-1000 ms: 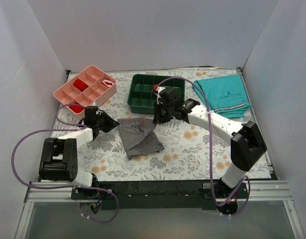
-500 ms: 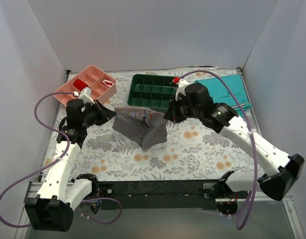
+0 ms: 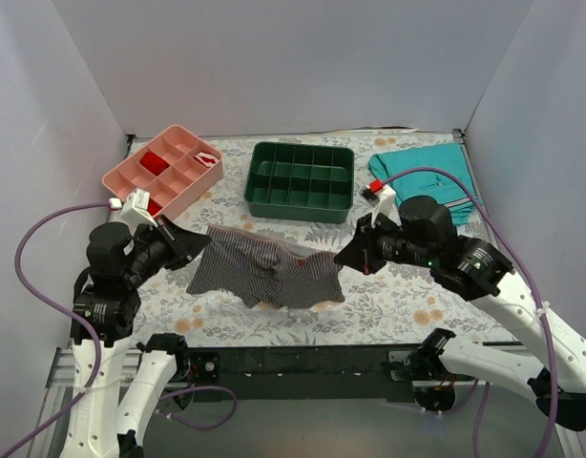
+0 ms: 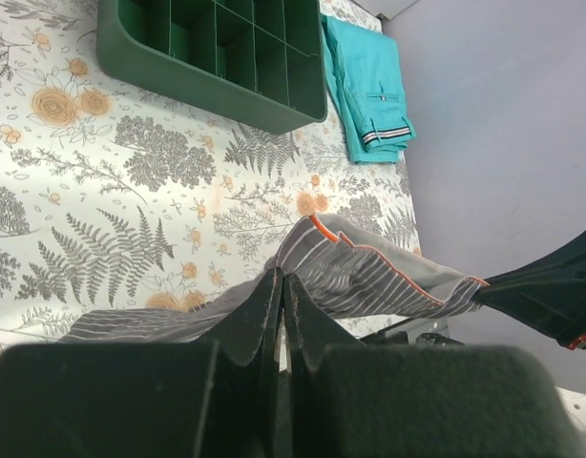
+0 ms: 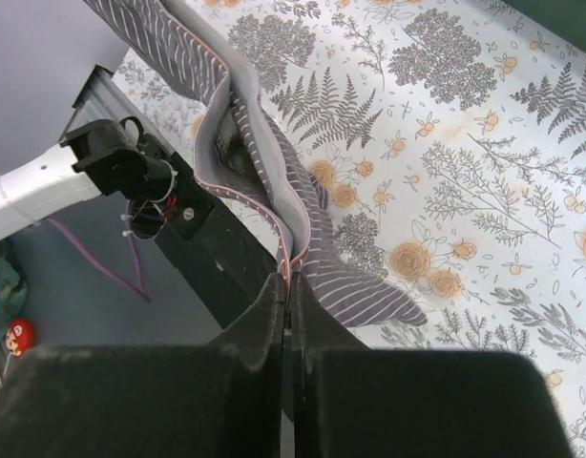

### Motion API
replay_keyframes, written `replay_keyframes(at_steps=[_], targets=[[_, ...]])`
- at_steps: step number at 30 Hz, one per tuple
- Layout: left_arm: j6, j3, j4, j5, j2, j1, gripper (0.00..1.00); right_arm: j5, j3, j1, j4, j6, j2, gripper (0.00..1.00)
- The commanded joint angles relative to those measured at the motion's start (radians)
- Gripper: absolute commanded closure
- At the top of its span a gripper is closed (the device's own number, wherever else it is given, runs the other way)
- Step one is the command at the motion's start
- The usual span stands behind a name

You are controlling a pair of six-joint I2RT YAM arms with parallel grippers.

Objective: Roll the underwear
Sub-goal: Flatten out the underwear at the center of the board.

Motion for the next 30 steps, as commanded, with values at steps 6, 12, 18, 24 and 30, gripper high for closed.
replay_keyframes(at_steps=[6, 12, 18, 24, 30], targets=[[-0.062, 0.143, -0.267, -0.017, 0.010, -0.003, 1.00, 0.040, 0.018, 0.003, -0.083, 0.094, -0.142, 0.99], [-0.088, 0.037, -0.278, -0.017, 0.072, -0.003, 1.00, 0.270, 0.059, 0.002, -0.232, 0.125, -0.051, 0.96], [-0.034, -0.043, -0.114, -0.076, 0.209, -0.003, 1.00, 0.401, 0.030, -0.113, -0.214, 0.025, 0.163, 0.96], [-0.019, -0.152, 0.189, -0.082, 0.373, -0.003, 1.00, 0.287, -0.051, -0.303, 0.016, -0.088, 0.296, 0.96], [0.002, -0.124, 0.328, -0.070, 0.566, -0.008, 1.00, 0.211, -0.031, -0.391, 0.125, -0.159, 0.468, 0.97]])
